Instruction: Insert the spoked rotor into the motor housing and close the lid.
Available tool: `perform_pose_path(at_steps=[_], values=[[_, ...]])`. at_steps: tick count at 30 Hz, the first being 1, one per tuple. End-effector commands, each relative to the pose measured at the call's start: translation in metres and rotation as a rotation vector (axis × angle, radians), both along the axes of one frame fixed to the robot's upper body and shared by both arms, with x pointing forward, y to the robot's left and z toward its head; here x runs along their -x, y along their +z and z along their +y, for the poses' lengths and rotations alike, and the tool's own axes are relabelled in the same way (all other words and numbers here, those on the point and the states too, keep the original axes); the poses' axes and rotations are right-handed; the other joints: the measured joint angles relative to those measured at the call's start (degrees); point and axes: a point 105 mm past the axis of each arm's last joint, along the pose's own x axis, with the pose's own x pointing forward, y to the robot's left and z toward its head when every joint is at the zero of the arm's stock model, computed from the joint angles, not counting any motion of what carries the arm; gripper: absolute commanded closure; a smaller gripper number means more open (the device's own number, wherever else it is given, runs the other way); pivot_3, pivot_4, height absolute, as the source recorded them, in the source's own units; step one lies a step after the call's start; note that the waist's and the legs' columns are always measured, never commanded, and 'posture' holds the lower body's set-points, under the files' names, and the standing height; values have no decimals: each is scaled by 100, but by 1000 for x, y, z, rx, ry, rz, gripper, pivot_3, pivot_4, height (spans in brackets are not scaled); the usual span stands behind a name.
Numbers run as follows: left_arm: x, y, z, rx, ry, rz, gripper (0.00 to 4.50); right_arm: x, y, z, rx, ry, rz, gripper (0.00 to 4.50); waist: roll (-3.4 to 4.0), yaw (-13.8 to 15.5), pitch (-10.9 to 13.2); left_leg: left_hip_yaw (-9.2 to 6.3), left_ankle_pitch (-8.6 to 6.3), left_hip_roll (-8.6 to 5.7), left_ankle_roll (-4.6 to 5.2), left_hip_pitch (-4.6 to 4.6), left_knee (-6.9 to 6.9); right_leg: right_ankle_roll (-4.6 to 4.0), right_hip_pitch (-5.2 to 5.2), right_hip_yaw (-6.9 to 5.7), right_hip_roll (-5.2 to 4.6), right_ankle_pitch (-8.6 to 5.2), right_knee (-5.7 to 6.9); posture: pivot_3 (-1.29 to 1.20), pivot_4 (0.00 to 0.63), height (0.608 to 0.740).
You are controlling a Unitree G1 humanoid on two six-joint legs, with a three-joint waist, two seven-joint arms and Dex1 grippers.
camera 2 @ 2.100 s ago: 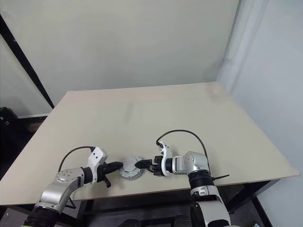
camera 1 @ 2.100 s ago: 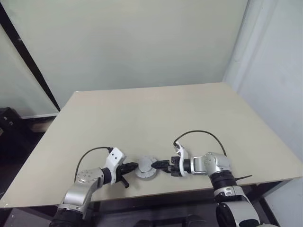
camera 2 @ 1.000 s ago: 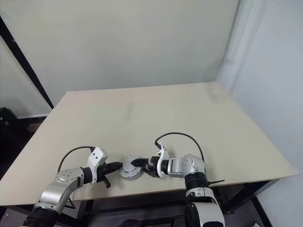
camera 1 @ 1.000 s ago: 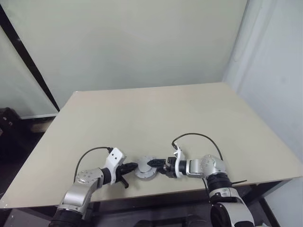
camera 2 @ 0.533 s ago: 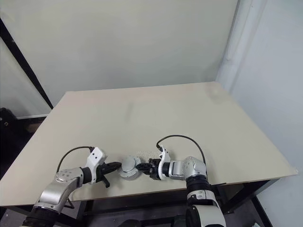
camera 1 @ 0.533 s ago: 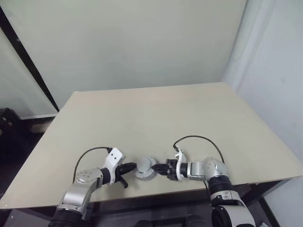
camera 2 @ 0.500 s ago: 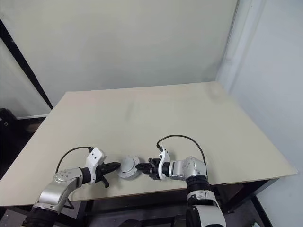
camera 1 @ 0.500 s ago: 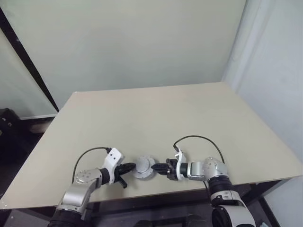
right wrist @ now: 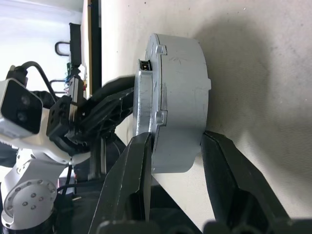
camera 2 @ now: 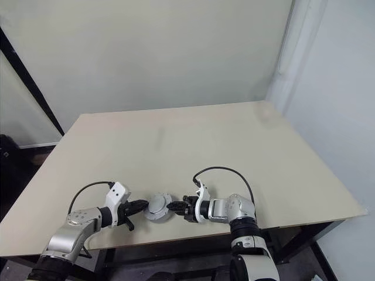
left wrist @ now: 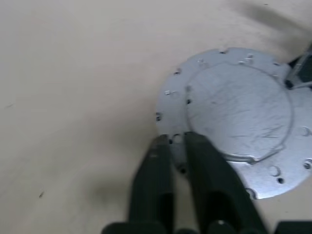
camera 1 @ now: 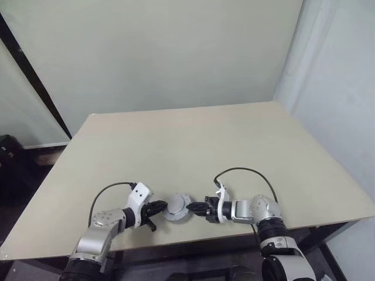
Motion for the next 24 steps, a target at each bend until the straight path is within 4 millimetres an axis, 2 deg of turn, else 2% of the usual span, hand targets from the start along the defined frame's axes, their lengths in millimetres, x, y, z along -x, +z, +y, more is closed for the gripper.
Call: perform_pose_path(at_steps=[1, 6, 9, 13, 17, 24], values=[[-4, 18, 2, 161, 58, 22, 2607, -2, 14, 9, -73, 1, -29, 3254, -4, -35, 2, 0, 0, 0, 0, -2, -4, 1, -2, 0, 0, 1, -1, 0, 0, 740], [-9, 42, 28, 344, 213, 31, 960, -7, 28, 9, -163, -25, -54, 3254, -11, -96, 6, -23, 1, -1, 1, -41, -10, 14, -32, -13, 1, 9, -13, 0, 0, 740], [-5, 53, 33, 447, 276, 55, 0, -10, 39, 9, -230, -37, -71, 3254, -15, -107, 8, -30, 1, 0, 1, -66, -10, 14, -52, -17, 1, 9, -15, 0, 0, 740], [-1, 61, 36, 579, 348, 82, 0, -11, 51, 10, -281, -29, -93, 3255, -16, -99, 8, -32, 1, -5, 1, -95, -6, 14, -74, -17, -3, 10, -14, 0, 0, 740], [4, 61, 40, 680, 398, 136, 0, -12, 64, 12, -347, -31, -113, 3255, -18, -99, 9, -34, 1, -5, 1, -96, -5, 14, -74, -20, -2, 10, -14, 0, 0, 740], [11, 60, 23, 851, 399, 248, 0, -8, 86, 21, -403, 20, -160, 3255, -21, -97, 9, -34, 1, -7, 1, -96, 4, 13, -69, -19, -1, 10, -13, 0, 0, 740]])
